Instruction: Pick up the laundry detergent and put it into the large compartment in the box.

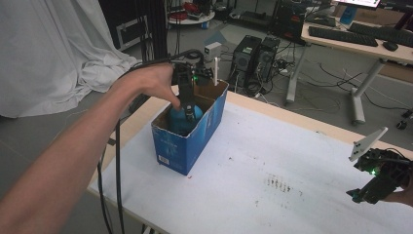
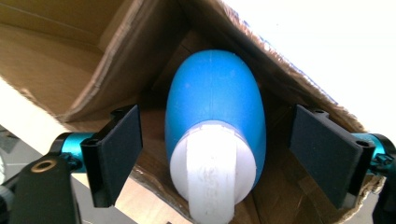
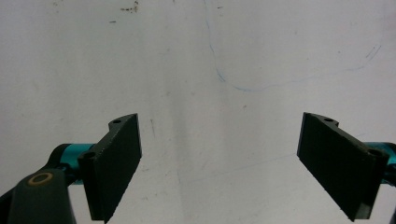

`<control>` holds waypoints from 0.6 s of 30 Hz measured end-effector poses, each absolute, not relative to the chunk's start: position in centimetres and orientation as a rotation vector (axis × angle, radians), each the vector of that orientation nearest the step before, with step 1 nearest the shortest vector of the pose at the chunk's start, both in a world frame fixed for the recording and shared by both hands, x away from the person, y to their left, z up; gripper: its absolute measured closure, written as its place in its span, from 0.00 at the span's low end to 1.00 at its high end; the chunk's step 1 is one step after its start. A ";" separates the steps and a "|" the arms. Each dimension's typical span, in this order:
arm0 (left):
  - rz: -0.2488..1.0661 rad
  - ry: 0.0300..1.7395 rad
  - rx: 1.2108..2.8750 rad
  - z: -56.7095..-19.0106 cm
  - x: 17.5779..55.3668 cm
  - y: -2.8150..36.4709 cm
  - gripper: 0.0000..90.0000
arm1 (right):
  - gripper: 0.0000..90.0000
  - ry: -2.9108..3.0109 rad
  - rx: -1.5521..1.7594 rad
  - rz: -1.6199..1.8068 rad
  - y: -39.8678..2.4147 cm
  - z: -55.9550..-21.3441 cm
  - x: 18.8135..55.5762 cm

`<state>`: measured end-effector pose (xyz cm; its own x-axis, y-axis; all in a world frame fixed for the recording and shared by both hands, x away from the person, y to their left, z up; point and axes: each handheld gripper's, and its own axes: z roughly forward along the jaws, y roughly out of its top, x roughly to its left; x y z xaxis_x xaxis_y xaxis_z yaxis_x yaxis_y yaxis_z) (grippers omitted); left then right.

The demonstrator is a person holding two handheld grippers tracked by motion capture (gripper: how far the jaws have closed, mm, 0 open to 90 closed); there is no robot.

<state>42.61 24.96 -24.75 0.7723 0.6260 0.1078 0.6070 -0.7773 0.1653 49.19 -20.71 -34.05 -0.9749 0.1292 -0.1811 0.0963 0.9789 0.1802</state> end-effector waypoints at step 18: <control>0.321 0.811 2.846 -19.8 41.9 21.1 0.18 | 0.14 2.935 0.173 0.254 -20.7 -34.1 49.2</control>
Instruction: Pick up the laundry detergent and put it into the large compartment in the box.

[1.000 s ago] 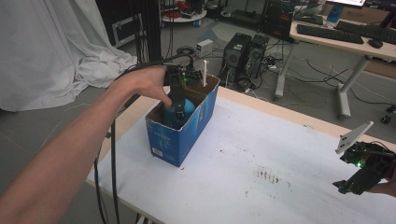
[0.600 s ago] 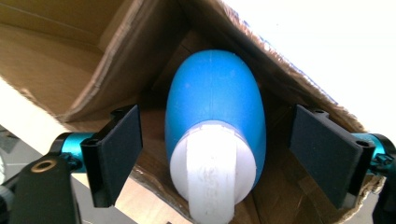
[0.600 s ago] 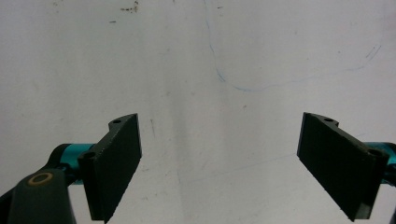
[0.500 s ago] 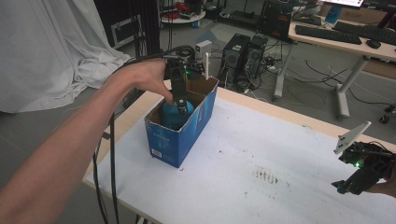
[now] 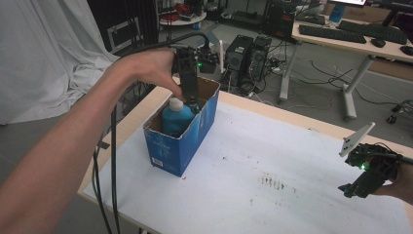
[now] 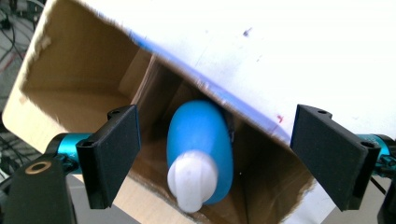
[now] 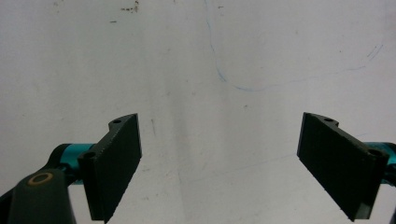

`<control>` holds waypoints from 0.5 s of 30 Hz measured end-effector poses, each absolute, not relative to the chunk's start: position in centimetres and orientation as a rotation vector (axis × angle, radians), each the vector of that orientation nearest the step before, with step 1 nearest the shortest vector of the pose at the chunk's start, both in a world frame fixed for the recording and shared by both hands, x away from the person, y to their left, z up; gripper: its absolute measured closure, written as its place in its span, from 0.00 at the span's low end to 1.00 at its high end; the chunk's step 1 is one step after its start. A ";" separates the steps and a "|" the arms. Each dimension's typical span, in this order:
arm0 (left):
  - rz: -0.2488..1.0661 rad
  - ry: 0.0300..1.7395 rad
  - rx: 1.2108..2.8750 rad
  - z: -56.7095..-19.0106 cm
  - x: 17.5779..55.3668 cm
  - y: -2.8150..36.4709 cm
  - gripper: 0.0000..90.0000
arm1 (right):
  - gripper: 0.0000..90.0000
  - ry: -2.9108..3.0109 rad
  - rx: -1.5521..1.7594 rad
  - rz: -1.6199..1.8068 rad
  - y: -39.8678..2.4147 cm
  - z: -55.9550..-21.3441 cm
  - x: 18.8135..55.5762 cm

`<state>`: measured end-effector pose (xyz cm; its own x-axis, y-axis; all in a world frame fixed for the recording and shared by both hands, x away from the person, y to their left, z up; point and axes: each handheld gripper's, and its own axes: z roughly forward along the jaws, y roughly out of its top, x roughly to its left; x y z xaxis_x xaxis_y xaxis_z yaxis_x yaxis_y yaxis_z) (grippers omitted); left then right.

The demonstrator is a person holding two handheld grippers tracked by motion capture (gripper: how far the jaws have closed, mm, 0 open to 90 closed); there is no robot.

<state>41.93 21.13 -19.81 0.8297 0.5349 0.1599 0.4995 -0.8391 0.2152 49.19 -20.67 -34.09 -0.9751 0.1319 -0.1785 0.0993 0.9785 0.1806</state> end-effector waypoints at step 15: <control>0.281 0.650 2.907 -18.3 42.5 15.6 0.18 | 0.14 2.929 0.179 0.257 -20.8 -33.9 49.0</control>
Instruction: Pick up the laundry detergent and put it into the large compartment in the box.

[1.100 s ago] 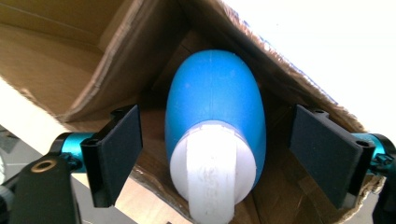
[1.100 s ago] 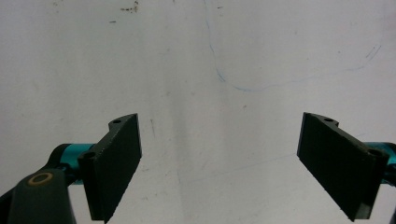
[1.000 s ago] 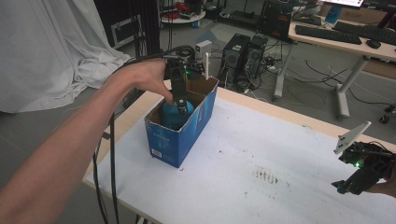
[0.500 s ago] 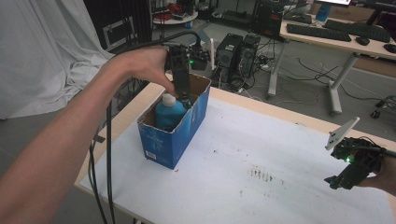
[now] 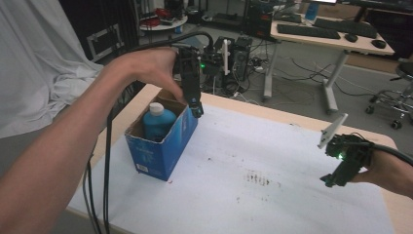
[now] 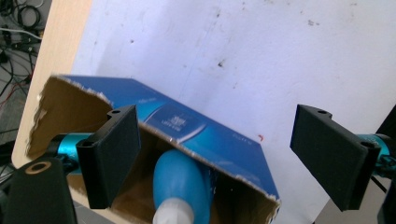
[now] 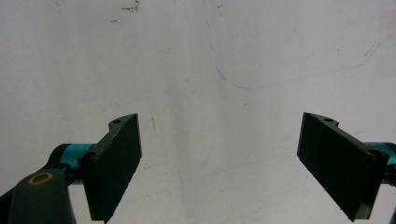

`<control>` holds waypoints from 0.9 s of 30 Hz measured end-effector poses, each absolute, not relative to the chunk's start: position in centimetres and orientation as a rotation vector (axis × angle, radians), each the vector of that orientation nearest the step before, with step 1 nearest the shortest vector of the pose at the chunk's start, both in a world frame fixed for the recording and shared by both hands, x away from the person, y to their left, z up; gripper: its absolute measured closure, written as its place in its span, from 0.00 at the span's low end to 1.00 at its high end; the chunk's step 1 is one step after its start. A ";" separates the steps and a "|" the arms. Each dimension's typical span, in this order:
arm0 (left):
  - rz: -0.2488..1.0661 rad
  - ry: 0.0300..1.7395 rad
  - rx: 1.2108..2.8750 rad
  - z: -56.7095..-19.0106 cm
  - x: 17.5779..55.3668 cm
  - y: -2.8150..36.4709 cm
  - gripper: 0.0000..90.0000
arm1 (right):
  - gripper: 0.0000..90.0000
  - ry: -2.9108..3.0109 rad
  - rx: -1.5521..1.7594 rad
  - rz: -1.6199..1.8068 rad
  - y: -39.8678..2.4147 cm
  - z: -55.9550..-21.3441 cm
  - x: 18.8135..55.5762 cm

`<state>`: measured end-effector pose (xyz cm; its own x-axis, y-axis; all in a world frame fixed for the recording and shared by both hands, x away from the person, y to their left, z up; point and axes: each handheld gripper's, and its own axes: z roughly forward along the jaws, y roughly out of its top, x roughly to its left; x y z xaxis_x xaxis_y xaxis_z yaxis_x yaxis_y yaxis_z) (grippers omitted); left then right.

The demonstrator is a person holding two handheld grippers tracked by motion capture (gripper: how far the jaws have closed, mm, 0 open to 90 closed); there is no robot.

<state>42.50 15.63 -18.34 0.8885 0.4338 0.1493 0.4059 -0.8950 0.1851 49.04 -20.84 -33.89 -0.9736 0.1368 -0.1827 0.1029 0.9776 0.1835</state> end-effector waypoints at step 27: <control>0.215 0.443 2.947 -22.4 43.0 7.7 0.18 | 0.14 2.924 0.175 0.275 -20.4 -33.5 48.7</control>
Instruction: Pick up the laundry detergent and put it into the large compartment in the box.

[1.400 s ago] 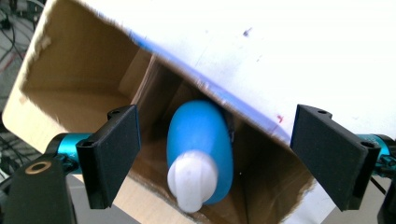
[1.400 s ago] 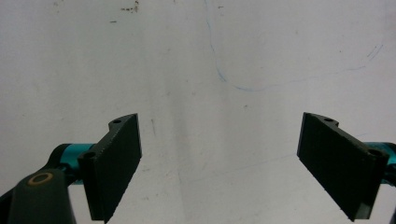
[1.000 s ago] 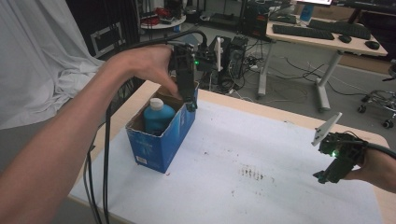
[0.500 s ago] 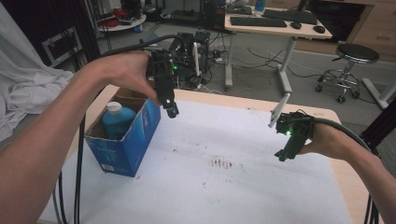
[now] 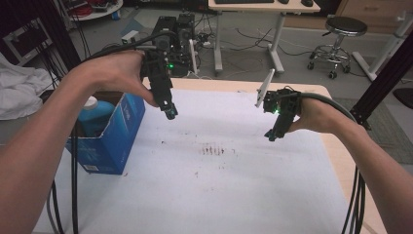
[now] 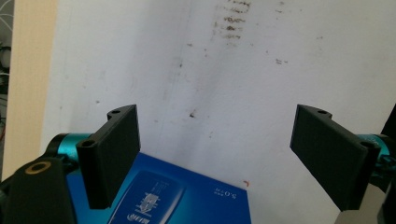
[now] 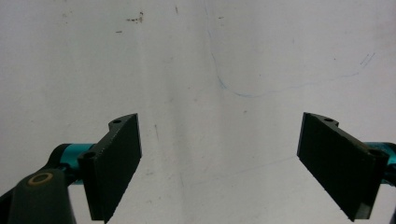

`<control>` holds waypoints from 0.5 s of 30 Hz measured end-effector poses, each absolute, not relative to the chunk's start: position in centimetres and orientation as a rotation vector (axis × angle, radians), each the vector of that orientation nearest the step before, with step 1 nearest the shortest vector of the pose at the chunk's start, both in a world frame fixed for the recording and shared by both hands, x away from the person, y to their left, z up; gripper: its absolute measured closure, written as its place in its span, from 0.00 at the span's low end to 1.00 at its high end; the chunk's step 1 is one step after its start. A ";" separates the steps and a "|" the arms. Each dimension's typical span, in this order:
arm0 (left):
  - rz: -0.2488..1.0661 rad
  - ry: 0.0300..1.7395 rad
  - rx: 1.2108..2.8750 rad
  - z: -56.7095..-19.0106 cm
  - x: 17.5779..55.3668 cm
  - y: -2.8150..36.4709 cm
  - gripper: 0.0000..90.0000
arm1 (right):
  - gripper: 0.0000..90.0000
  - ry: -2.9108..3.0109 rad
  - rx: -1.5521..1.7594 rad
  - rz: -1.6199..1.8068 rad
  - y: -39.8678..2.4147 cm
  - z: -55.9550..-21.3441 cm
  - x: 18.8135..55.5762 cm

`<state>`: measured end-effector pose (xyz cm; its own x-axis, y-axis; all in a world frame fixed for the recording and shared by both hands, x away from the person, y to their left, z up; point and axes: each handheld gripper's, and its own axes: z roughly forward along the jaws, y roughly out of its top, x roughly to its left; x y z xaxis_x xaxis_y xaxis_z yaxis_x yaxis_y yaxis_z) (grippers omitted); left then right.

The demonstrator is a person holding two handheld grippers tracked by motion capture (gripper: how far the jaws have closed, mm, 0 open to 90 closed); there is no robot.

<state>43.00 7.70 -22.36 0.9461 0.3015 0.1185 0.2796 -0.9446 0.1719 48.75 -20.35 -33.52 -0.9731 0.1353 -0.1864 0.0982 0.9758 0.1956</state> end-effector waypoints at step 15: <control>0.169 0.433 2.969 -27.4 43.1 6.4 0.18 | 0.14 2.923 0.174 0.277 -20.2 -33.5 48.7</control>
<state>43.09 6.44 -27.35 0.9523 0.2912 0.0909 0.2759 -0.9493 0.1506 48.65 -20.19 -33.49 -0.9731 0.1348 -0.1868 0.0974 0.9756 0.1969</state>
